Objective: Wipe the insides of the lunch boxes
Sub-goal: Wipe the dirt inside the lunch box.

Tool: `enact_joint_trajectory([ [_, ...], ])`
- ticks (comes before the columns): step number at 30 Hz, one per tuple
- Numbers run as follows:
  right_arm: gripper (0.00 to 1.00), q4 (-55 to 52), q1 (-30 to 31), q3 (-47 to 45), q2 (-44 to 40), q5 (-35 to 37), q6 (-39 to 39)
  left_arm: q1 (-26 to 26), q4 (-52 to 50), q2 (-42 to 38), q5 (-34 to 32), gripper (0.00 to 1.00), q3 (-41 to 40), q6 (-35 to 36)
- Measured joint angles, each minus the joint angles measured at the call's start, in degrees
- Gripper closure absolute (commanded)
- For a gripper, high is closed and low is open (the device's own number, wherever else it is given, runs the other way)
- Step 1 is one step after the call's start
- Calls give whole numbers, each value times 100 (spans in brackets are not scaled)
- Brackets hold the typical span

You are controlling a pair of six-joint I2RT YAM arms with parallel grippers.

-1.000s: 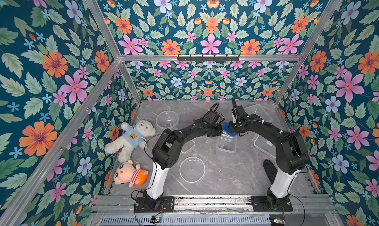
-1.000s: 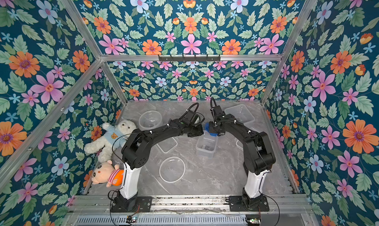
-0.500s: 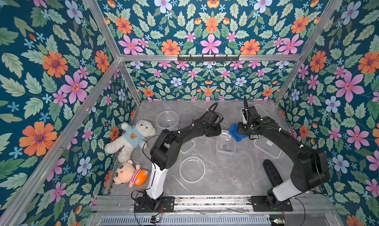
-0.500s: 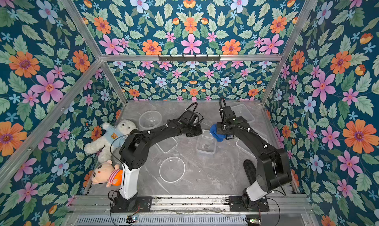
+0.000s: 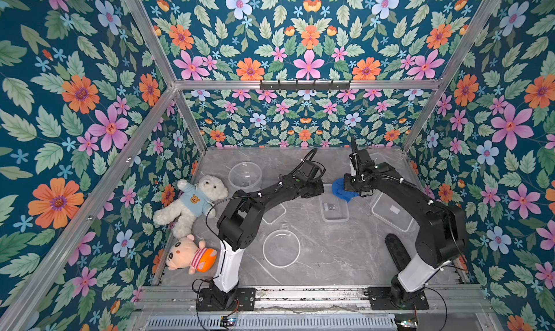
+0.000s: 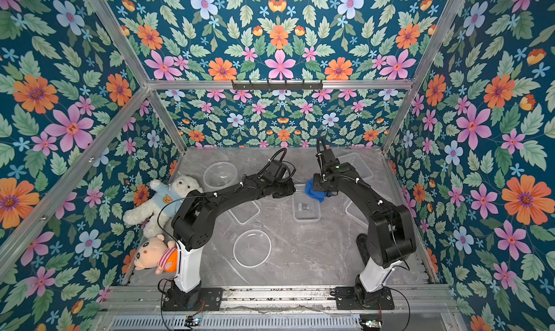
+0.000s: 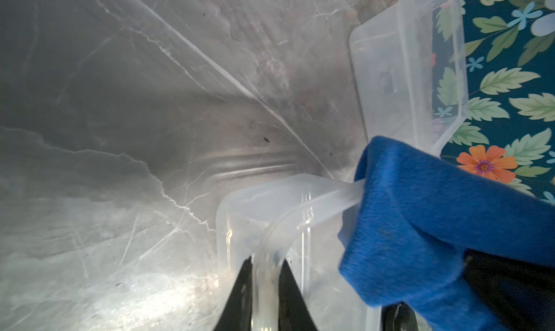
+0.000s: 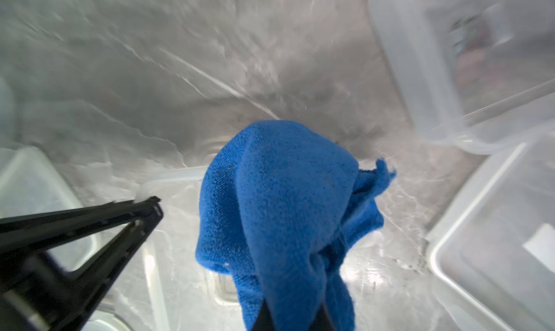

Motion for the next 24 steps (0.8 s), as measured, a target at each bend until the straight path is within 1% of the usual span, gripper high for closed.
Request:
enact_joint_trajectory([
  [4,100,4,81,-531,-116,-92,7,20,-20,70,-2,83,0,2],
  [7,100,-114,146,-1187,-767,-101,33,31,-17,70,-17,83,0,4],
  [10,100,-289,393,-1690,-1499,-94,116,50,-15,70,-17,83,0,0],
  [14,100,-529,734,-2124,-2065,-48,332,70,-13,70,-15,83,0,-9],
  [17,100,-597,887,-2190,-2109,-52,490,76,-11,74,-13,83,-9,-17],
  [19,100,-590,988,-2085,-1993,-48,581,76,0,76,-13,83,-20,-17],
  [24,100,-562,1528,-1174,-1158,7,619,76,83,76,-15,83,-94,-42],
])
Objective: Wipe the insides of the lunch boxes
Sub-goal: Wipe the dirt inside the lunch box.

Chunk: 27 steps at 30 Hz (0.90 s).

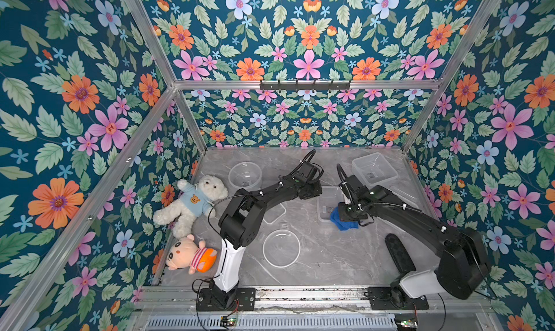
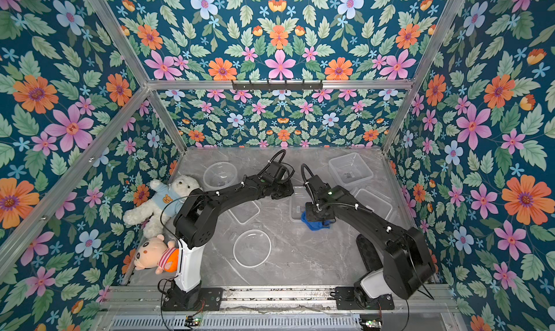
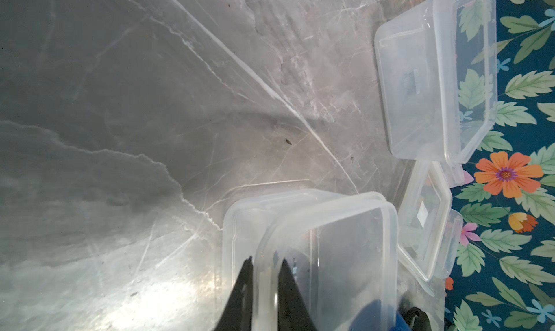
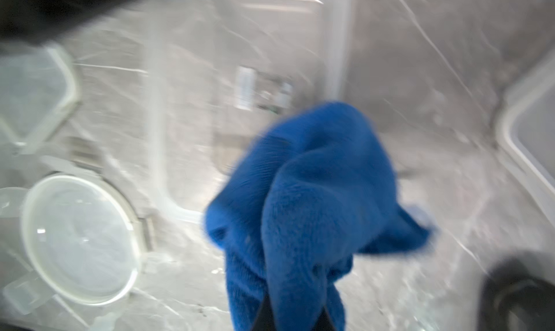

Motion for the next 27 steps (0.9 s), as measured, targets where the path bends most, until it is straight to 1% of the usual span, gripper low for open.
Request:
enact_joint_trajectory([
  [4,100,127,409,765,813,-39,-2,2,66,-2,2,83,-26,-20],
  [7,100,321,603,988,1241,-98,66,2,55,-2,-44,83,-26,-17],
  [13,100,811,695,715,1252,-280,282,31,-15,68,-85,83,-28,-20],
  [16,100,730,688,577,1051,-219,280,9,11,76,26,83,-28,-20],
  [19,100,450,520,586,743,46,229,-4,92,76,68,83,-37,-22],
  [22,100,389,68,601,544,352,138,2,105,50,83,83,-52,-44],
  [24,100,444,-249,577,597,415,79,9,111,35,83,83,-52,-55],
  [27,100,704,-566,743,1047,391,-48,7,114,15,63,83,-52,-98],
])
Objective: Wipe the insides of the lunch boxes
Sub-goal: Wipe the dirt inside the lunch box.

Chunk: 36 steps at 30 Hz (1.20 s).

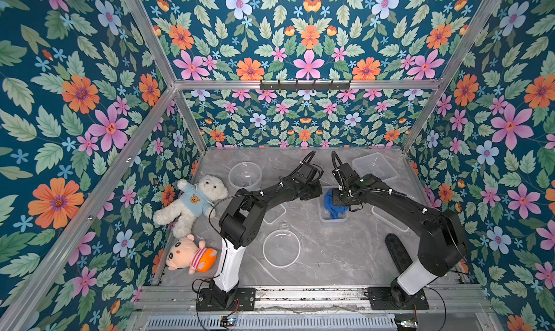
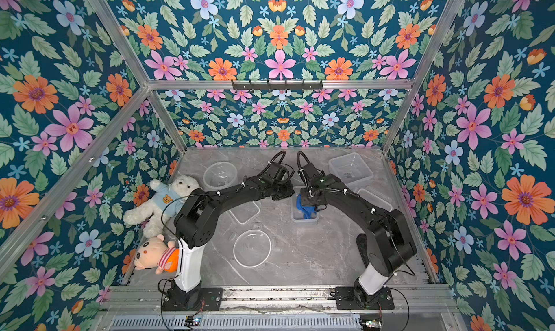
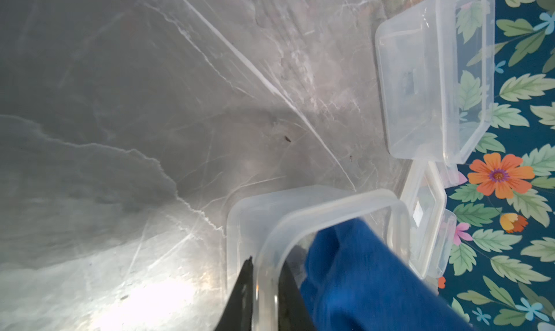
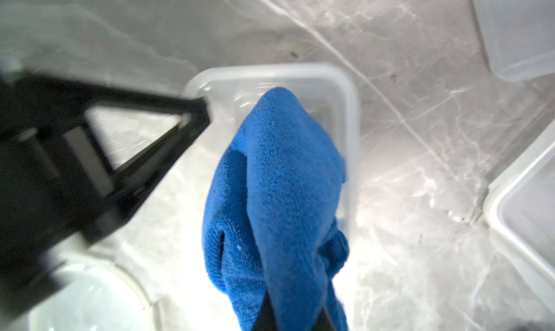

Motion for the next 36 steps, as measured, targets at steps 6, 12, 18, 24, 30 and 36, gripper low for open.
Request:
enact_joint_trajectory([
  [6,100,726,-57,662,1038,-756,-330,0,-20,0,-26,83,9,15],
  [12,100,1064,118,168,706,-1384,-284,9,-81,33,-46,84,70,15],
  [18,100,925,129,-927,-179,-1919,-46,2,-44,81,4,84,109,7],
  [24,100,535,142,-1156,-627,-2127,177,2,-48,81,22,84,107,0],
  [30,100,-660,114,-573,-387,-752,-98,4,-68,35,-2,84,52,17],
  [36,100,-1281,-20,643,752,887,-439,0,-26,-15,-2,84,28,24],
])
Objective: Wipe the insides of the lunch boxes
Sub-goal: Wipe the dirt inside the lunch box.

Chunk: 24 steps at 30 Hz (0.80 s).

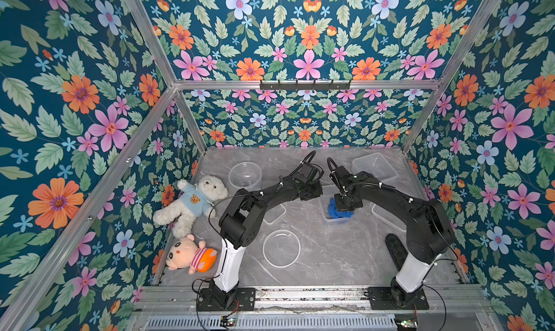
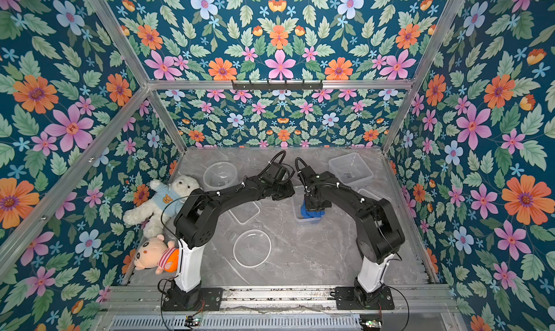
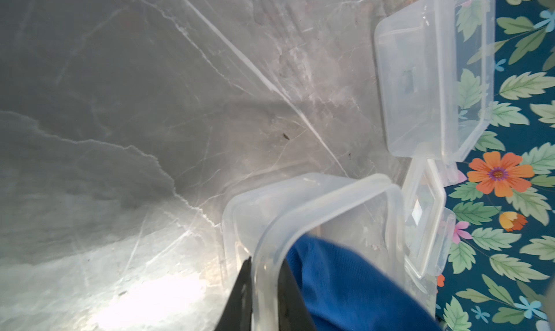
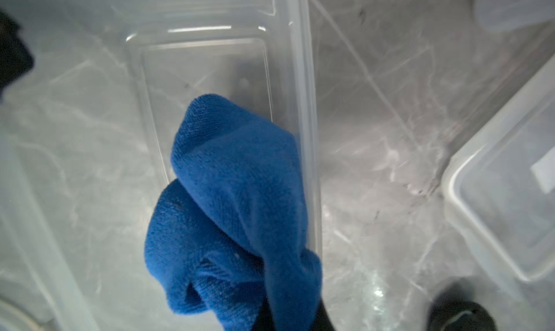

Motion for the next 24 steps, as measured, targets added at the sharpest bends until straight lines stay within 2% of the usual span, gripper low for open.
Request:
enact_joint_trajectory([
  [5,100,219,-35,1259,981,289,-356,7,-109,0,15,84,90,127],
  [11,100,570,-26,2028,1709,-485,-608,48,-280,96,-142,84,293,184],
  [13,100,741,-44,1904,1738,-793,-599,52,-361,164,-164,84,361,184],
  [17,100,1416,-90,1088,1497,-1552,-507,50,-461,284,-81,84,501,280],
  [24,100,2188,-105,-640,507,-2599,107,50,-380,254,2,84,415,319],
])
